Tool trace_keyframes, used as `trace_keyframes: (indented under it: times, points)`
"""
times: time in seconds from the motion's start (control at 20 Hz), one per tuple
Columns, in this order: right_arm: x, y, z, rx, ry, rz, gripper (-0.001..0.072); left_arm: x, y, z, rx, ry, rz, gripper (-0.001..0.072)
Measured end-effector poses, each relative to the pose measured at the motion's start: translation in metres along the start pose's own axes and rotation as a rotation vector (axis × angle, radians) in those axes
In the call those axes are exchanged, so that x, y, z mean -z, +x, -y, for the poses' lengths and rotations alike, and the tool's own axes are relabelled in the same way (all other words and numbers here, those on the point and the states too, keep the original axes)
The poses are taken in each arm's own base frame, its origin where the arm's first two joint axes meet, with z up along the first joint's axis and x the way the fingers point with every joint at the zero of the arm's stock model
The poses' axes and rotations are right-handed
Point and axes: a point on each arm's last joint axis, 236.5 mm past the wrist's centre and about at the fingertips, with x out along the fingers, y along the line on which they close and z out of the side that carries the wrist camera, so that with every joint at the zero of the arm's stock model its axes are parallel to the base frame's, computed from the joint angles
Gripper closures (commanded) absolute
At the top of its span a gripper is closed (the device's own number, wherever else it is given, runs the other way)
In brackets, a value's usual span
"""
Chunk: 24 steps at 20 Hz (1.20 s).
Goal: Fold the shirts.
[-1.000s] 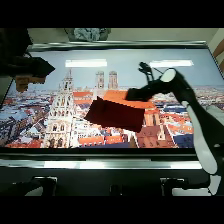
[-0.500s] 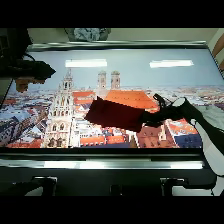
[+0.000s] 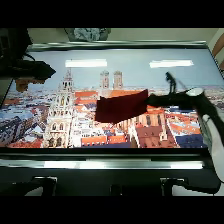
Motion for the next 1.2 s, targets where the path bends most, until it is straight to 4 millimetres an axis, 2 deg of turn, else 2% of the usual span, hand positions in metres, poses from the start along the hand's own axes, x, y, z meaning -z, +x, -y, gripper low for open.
trace_keyframes:
  times: [0.1,0.25,0.35,0.55,0.75,0.9,1.0,1.1,1.2]
  points:
    - [-0.03,-0.053,0.013,0.069,-0.029,0.033,0.0671,0.001,0.001,0.0,0.0,-0.001,-0.003,0.0677]
    - [-0.054,-0.146,0.049,0.209,0.001,0.091,0.067,0.001,0.003,-0.001,0.0,-0.002,-0.006,0.0677]
    - [-0.057,-0.211,0.071,0.297,0.052,0.143,0.067,0.001,0.003,-0.001,0.0,-0.002,-0.007,0.0677]
    - [-0.037,-0.312,0.11,0.435,0.183,0.244,0.067,0.001,0.004,-0.001,0.0,-0.002,-0.008,0.0677]
    - [-0.016,-0.377,0.137,0.52,0.287,0.356,0.0671,0.002,0.004,-0.001,0.0,-0.002,-0.008,0.0677]
    - [-0.011,-0.413,0.138,0.545,0.325,0.465,0.067,0.002,0.004,-0.001,0.0,-0.002,-0.008,0.0676]
    - [0.004,-0.435,0.142,0.582,0.365,0.496,0.067,0.001,0.004,-0.001,-0.001,-0.002,-0.008,0.0676]
    - [0.029,-0.448,0.143,0.623,0.414,0.466,0.0669,0.002,0.002,-0.001,0.0,-0.001,-0.009,0.0676]
    - [0.067,-0.455,0.153,0.7,0.497,0.378,0.0668,0.003,0.001,0.0,0.001,0.0,-0.011,0.0676]
